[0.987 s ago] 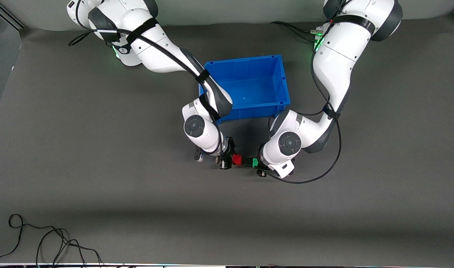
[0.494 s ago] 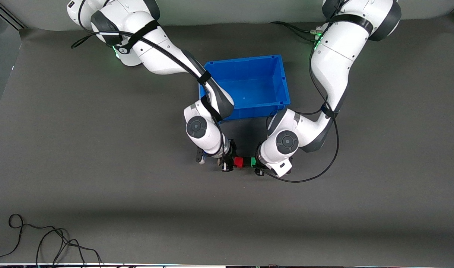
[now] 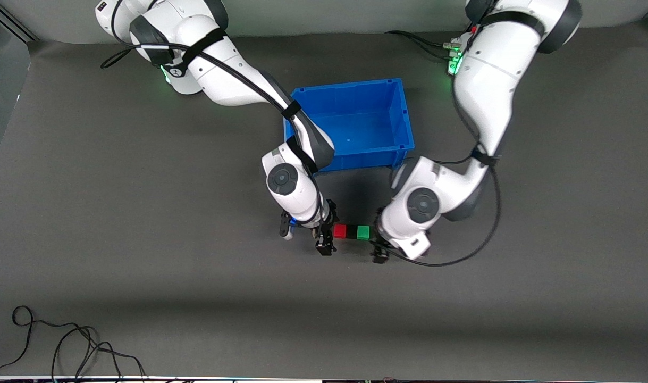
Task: Attach green and red cubes to black cube
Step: 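Open both grippers and lift them away from the cubes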
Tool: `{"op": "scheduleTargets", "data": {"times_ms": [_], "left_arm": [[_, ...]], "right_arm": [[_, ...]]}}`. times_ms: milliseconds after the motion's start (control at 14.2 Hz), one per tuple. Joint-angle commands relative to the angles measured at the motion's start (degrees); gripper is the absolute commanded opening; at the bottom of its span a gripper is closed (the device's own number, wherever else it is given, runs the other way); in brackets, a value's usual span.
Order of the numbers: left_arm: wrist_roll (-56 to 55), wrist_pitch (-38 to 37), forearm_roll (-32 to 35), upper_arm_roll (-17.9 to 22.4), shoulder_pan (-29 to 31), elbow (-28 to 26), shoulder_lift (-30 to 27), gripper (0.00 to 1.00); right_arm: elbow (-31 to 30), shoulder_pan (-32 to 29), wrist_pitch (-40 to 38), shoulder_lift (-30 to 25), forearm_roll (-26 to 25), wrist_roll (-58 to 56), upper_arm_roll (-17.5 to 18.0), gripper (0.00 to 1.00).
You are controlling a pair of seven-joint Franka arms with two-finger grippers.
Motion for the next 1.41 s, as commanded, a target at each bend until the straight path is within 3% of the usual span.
{"op": "scheduleTargets", "data": {"times_ms": [0,423,635,776,987,1340], "left_arm": [[13.85,-9.77,0.27,-0.49,7.12,-1.55,-6.93,1.00],[51.29,-22.70,3.41,-0.14,18.02,-4.26,-16.60,0.99],[64.85,-23.43,6.66,-0.14,21.90,-7.43,-21.44,1.00],[71.97,-23.43,7.73,-0.14,23.83,-7.87,-24.16,1.00],[90.07,-27.36,7.73,-0.14,26.91,-7.52,-27.51,1.00],[99.25,-29.40,7.73,-0.14,27.71,-7.35,-32.69,0.99]], "right_arm": [[-0.92,-0.71,-9.79,-6.23,-3.03,-9.17,-2.13,1.00],[-1.19,-0.62,-32.29,-19.41,-3.12,-35.88,-12.66,1.00],[-2.93,-0.27,-39.52,-26.00,-3.29,-48.89,-18.46,1.00],[-5.22,-1.23,-42.07,-30.40,-6.44,-58.91,-19.80,1.00],[-11.01,-6.84,-42.70,-38.74,-13.03,-71.04,-17.35,1.00],[-17.44,-27.47,-42.87,-49.31,-19.19,-92.30,-2.34,1.00]]}}
